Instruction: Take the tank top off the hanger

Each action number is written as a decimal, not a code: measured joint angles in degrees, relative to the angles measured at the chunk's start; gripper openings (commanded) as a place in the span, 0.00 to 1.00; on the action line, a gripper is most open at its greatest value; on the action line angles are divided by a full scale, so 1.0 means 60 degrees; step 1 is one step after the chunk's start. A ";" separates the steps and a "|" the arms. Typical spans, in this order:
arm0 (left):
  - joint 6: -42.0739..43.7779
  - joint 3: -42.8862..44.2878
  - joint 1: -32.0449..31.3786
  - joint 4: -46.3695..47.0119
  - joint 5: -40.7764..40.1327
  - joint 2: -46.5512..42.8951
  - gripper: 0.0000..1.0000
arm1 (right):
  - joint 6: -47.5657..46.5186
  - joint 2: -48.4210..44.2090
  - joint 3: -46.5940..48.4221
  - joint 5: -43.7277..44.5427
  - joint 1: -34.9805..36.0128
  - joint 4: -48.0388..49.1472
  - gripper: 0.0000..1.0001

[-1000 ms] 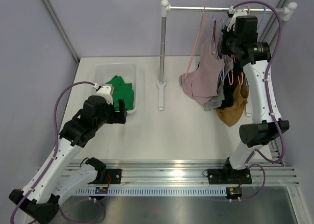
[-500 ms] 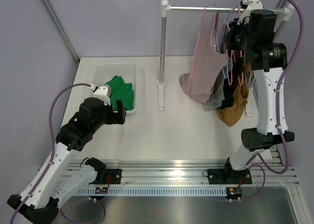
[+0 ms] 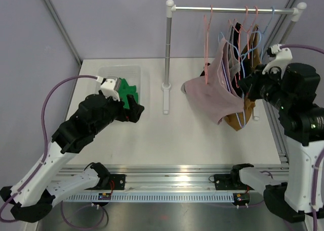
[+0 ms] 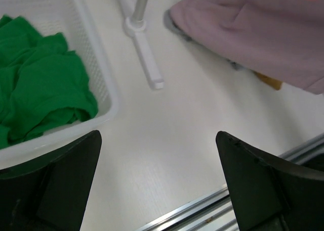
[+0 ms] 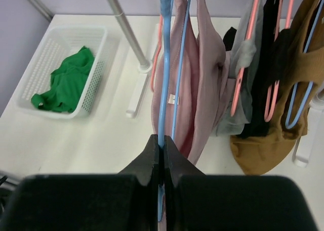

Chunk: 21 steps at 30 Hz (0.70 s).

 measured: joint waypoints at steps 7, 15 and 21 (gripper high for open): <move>-0.0066 0.1592 -0.2936 0.1144 -0.0736 0.1443 0.99 | -0.0255 -0.2131 -0.0987 -0.0900 0.0004 -0.1133 0.00; 0.1224 0.3530 -0.5431 0.2903 -0.1661 0.3421 0.99 | -0.0280 -0.3938 -0.1847 -0.2932 0.0127 -0.1443 0.00; 0.1891 0.4331 -0.5737 0.3752 -0.2055 0.4750 0.90 | -0.0222 -0.4193 -0.1912 -0.3993 0.0160 -0.1450 0.00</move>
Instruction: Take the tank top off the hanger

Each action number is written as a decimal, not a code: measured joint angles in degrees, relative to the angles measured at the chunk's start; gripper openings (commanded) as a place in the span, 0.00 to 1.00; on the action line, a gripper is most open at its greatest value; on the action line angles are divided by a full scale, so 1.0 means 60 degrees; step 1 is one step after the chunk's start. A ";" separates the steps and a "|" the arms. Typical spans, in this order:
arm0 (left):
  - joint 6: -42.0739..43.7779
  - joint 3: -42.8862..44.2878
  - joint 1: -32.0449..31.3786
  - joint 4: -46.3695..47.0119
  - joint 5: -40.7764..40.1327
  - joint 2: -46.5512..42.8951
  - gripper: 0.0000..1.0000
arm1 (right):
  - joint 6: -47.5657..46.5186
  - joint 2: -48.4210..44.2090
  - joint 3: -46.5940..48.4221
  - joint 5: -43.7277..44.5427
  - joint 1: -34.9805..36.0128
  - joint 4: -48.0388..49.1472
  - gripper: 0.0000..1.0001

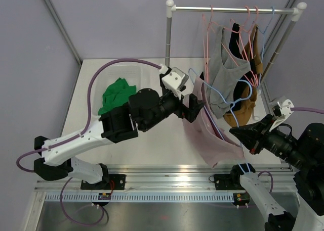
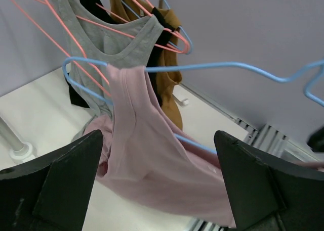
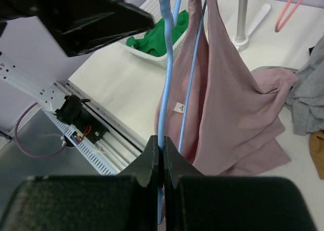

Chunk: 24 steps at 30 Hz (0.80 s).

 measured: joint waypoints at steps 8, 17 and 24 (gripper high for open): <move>0.0495 0.0157 0.0007 0.0069 -0.0929 0.0732 0.66 | 0.0153 -0.0197 -0.0087 -0.0882 0.0004 0.0004 0.00; 0.0477 -0.0149 0.0634 0.0233 -0.1319 0.0699 0.07 | 0.0153 -0.0204 -0.0073 -0.1038 0.0087 0.0000 0.00; 0.0186 -0.0437 0.0943 0.0131 -0.1698 0.0627 0.00 | 0.0076 -0.0022 -0.0076 -0.1020 0.0361 -0.0004 0.00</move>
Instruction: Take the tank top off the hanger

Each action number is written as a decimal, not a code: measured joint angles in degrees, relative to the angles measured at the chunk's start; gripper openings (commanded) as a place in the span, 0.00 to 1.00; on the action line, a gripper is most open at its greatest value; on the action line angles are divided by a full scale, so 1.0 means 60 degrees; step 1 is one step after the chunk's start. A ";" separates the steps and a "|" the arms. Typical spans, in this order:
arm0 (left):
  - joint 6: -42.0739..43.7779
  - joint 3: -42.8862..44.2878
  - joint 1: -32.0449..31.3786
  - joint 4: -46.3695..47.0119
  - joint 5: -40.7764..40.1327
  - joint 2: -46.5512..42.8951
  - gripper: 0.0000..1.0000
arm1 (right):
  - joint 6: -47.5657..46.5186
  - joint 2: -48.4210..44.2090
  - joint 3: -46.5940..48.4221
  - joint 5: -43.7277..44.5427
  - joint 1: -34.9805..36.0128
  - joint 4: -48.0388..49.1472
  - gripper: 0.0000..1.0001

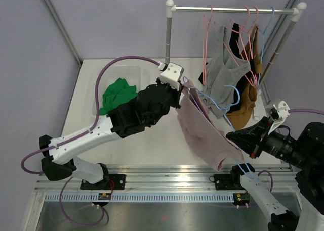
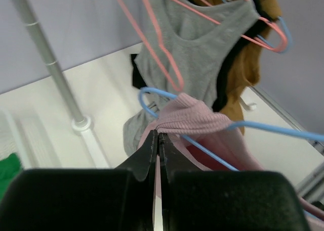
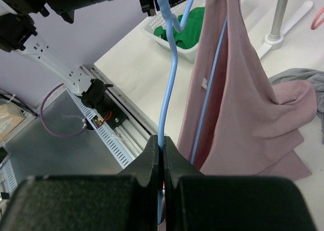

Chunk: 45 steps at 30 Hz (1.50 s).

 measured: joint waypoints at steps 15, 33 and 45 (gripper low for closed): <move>-0.2098 -0.0838 0.1213 -0.2390 -0.2834 -0.3322 0.00 | -0.1370 0.0375 -0.0240 -0.1800 0.2466 0.0780 0.00; -0.2200 -0.7526 -0.0929 -0.0455 0.2412 -0.5646 0.00 | 0.2871 0.2903 -0.4251 0.1570 0.2528 1.2688 0.00; -0.3534 -0.6517 -0.0994 -0.1668 0.0026 -0.5614 0.00 | 0.2382 -0.0270 -0.7949 0.1610 0.2532 1.5311 0.00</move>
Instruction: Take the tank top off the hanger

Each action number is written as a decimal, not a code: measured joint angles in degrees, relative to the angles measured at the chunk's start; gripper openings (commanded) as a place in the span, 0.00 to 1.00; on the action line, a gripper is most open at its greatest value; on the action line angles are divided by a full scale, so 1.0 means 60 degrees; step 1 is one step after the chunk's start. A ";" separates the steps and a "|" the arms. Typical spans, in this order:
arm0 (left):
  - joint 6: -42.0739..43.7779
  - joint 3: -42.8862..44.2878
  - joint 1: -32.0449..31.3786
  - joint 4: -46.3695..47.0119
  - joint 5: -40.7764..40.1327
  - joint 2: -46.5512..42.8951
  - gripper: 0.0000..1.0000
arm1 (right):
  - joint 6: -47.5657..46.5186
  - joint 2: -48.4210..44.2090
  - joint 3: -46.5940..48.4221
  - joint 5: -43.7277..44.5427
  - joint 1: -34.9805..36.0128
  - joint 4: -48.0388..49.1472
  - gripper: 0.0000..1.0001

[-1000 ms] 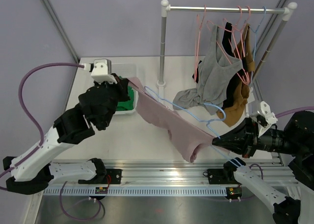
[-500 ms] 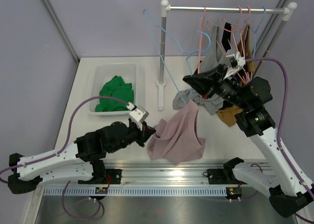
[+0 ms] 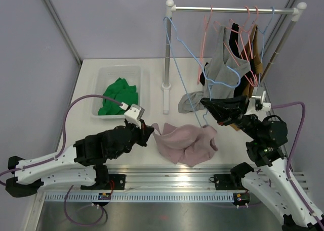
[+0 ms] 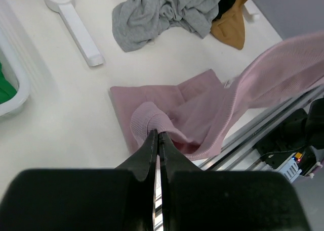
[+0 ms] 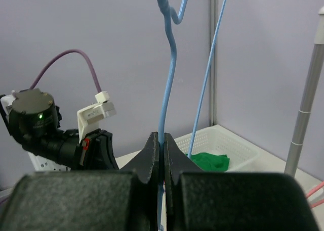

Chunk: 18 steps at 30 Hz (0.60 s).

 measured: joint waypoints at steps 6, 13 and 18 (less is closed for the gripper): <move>0.0029 0.0328 0.0000 -0.0186 0.0277 0.0357 0.00 | -0.0335 0.0007 -0.0288 -0.0102 0.0007 0.0127 0.00; 0.0044 0.0863 -0.0062 -0.0703 0.0841 0.2087 0.23 | -0.0386 0.0350 0.1071 0.0688 0.0018 -0.2433 0.00; -0.0390 0.1545 -0.0062 -0.2029 0.0029 0.2393 0.71 | -0.0259 0.1439 0.3741 0.2248 0.0022 -0.5694 0.00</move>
